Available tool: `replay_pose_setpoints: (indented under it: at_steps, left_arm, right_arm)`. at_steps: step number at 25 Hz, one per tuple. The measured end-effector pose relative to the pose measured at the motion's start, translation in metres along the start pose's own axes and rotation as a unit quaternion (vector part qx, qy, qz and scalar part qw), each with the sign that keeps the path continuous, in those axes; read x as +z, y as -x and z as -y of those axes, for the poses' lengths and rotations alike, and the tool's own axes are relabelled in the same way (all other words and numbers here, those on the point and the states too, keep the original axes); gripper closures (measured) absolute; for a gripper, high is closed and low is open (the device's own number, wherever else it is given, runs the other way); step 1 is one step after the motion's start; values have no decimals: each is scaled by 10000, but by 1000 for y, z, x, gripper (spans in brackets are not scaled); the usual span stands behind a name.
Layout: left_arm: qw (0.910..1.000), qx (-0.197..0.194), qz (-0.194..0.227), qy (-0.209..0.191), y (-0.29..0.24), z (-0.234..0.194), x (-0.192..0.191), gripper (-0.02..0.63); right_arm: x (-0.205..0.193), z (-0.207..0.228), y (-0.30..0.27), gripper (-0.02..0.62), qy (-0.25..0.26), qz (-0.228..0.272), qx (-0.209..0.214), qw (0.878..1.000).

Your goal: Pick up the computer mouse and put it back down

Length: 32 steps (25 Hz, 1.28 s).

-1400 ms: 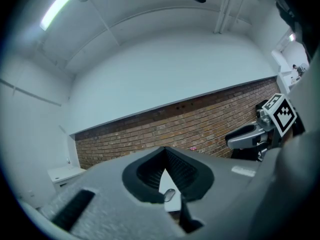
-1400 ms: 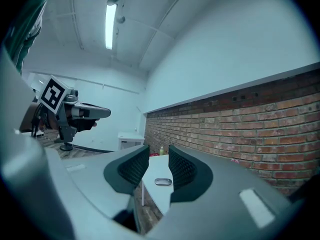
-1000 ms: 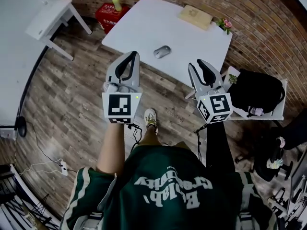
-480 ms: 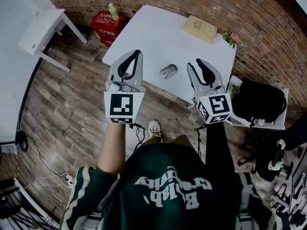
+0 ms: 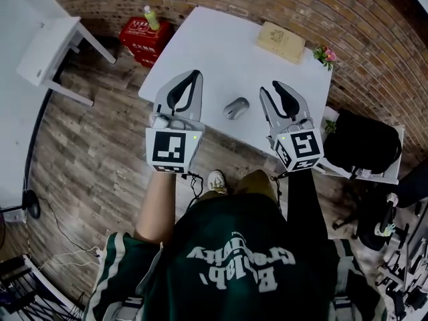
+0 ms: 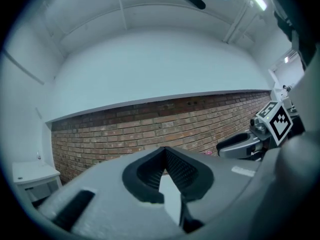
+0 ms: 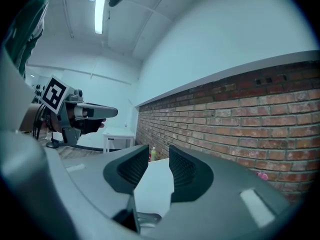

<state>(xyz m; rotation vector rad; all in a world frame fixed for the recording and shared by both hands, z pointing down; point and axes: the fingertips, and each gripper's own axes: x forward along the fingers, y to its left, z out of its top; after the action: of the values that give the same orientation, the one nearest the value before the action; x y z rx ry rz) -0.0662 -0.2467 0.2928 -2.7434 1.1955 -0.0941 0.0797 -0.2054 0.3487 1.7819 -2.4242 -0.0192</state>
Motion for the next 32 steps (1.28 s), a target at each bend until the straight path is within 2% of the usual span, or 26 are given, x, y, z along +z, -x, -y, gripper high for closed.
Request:
replay_pose_setpoints:
  at_steps: [5, 9, 14, 17, 21, 24, 28, 32]
  left_arm:
    - [9998, 107, -193, -12, -14, -5, -17, 600]
    - [9993, 236, -306, -5, -29, -8, -22, 600]
    - [9982, 470, -382, -26, -42, -11, -30, 600]
    - [9977, 565, -364, 54, -45, -5, -35, 600]
    - [9958, 803, -421, 93, -46, -1, -44, 600]
    - [9939, 989, -453, 176, -42, -2, -48, 600]
    - [9903, 1271, -497, 275, -31, -5, -55, 600]
    - [9870, 1440, -529, 477, -21, -4, -64, 600]
  right_arm:
    - [-9, 11, -22, 453, -36, -65, 206, 9998]
    - [-17, 21, -43, 453, -60, -163, 524, 9985]
    - [-33, 19, -69, 454, -90, -353, 1268, 9913]
    - [-47, 9, -78, 454, 16, -559, 1860, 9810]
    - [-66, -2, -89, 425, 538, -796, 2333, 9677]
    - [-87, -18, -89, 413, 1043, -1155, 2890, 9446]
    - [-128, -42, -78, 404, 1978, -1698, 3744, 8899]
    - [-160, -52, -69, 382, 2559, -2069, 4347, 8383]
